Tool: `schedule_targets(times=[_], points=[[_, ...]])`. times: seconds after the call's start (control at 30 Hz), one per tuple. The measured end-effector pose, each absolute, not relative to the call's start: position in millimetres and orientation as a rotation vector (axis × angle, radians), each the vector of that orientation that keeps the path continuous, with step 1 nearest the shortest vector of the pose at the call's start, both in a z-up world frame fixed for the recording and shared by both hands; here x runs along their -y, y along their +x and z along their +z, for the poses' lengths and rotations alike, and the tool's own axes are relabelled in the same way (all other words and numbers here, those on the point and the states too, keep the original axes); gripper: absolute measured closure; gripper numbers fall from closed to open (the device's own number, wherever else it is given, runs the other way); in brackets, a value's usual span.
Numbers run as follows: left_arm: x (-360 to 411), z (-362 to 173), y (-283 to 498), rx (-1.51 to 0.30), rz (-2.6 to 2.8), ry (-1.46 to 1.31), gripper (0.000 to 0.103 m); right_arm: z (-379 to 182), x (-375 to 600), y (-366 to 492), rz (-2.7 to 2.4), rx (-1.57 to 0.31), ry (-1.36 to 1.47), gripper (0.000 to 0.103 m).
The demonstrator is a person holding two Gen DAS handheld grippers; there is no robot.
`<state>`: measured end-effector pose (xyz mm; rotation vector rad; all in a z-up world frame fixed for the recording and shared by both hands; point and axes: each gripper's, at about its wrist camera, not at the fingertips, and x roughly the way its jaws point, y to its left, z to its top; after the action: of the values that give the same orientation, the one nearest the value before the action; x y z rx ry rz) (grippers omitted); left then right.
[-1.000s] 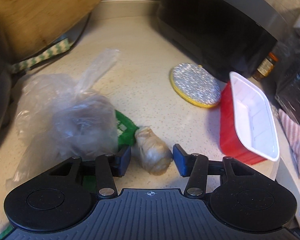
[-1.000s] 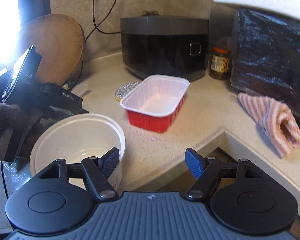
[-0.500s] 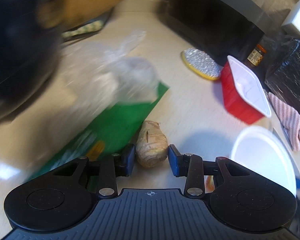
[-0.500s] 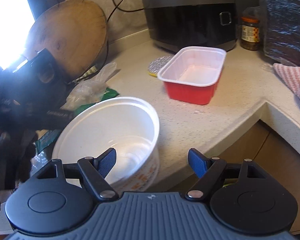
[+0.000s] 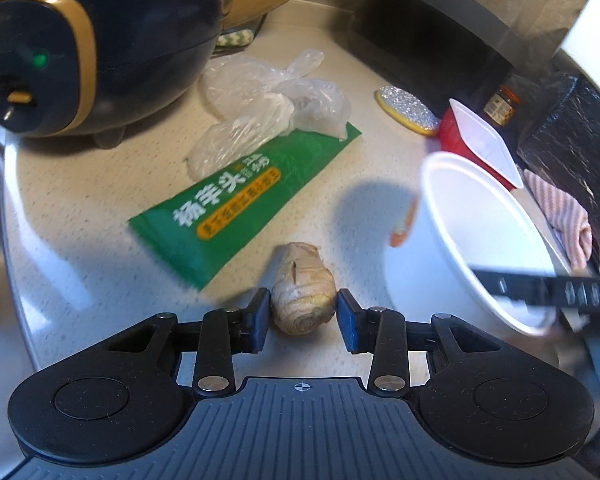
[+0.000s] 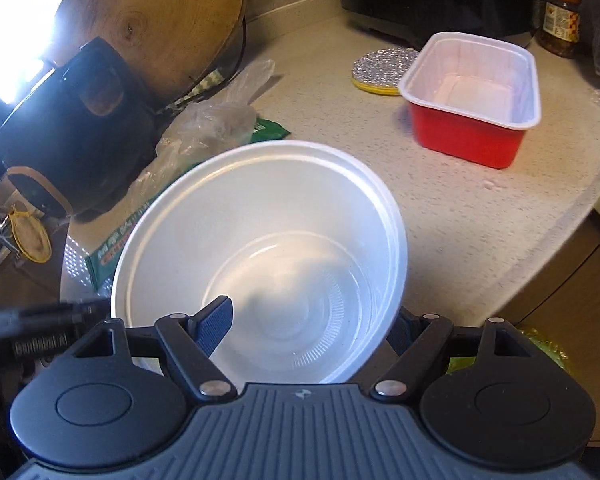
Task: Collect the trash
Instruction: 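Close right tool on the tub rim while left tool releases it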
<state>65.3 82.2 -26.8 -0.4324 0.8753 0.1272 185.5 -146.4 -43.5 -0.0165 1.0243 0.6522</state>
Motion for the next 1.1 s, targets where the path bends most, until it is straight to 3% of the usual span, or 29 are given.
schedule_targets(times=[0.4,0.9,1.0,1.07,1.1], points=[[-79,-28,57,-0.868,0.082,-0.386,0.062,-40,125,188,0.473,-1.031,-0.159,0.023],[-65,-29,56,-0.873,0.079,-0.276,0.062,-32,132,185,0.435,-1.056,-0.045,0.017],[-64,-29,54,-0.867,0.08,-0.275,0.062,-35,130,187,0.447,-1.068,-0.029,0.025],[-64,-29,54,-0.864,0.081,-0.282,0.062,-36,128,187,0.464,-1.079,-0.03,0.048],[-65,-29,53,-0.863,0.081,-0.284,0.062,-37,127,186,0.471,-1.086,-0.035,0.053]])
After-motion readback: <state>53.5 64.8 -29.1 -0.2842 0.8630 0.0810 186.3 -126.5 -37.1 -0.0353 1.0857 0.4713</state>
